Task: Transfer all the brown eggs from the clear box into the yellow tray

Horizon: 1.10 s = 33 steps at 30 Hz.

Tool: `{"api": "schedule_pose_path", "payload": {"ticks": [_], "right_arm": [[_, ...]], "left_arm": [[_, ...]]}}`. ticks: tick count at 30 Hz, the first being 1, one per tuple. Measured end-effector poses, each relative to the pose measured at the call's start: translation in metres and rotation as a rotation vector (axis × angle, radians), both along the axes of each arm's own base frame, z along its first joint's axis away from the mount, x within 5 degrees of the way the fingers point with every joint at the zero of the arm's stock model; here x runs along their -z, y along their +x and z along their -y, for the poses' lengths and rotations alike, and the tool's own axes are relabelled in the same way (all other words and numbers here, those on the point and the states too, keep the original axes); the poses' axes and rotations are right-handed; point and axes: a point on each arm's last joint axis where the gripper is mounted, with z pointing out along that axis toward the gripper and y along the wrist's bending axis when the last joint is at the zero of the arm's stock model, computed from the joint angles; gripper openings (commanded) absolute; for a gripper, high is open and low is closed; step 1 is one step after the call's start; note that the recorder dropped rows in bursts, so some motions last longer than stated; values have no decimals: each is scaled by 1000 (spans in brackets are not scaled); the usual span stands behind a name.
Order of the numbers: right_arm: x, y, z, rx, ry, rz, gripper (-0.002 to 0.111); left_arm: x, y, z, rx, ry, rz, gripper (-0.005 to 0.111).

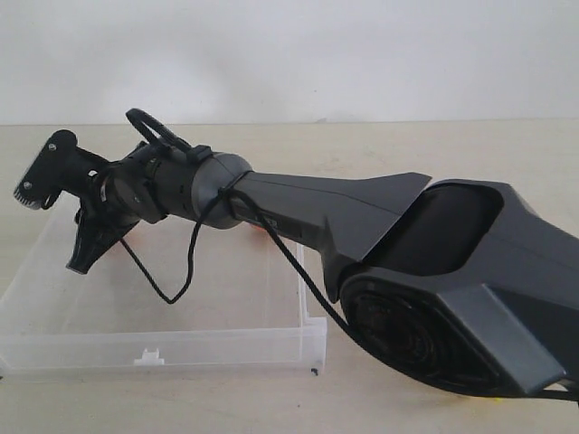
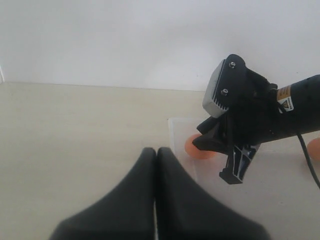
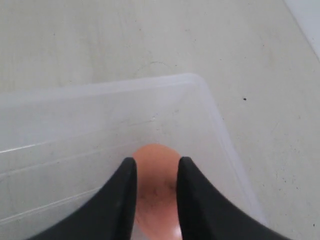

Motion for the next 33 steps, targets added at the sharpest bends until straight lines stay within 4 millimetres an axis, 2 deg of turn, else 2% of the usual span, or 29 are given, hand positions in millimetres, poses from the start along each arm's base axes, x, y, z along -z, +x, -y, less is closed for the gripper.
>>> {"api": "schedule_pose_path", "payload": {"ticks": [3,6,8,17,24,33], "right_arm": [[0,0,0,3,-1,-5,35],[0,0,0,1,-8,-4,58],[1,0,1,0,-16,-5,64],[-11,5,-6,-10,104,99,64],[10,3,-4,-8,40,50,64],[15,3,-3,-9,13,37,64]], "left_arm": [[0,0,0,0,0,0,-4],[0,0,0,0,0,0,-4],[0,0,0,0,0,0,-4],[0,0,0,0,0,0,-4],[0,0,0,0,0,0,-4],[0,0,0,0,0,0,-4]]}}
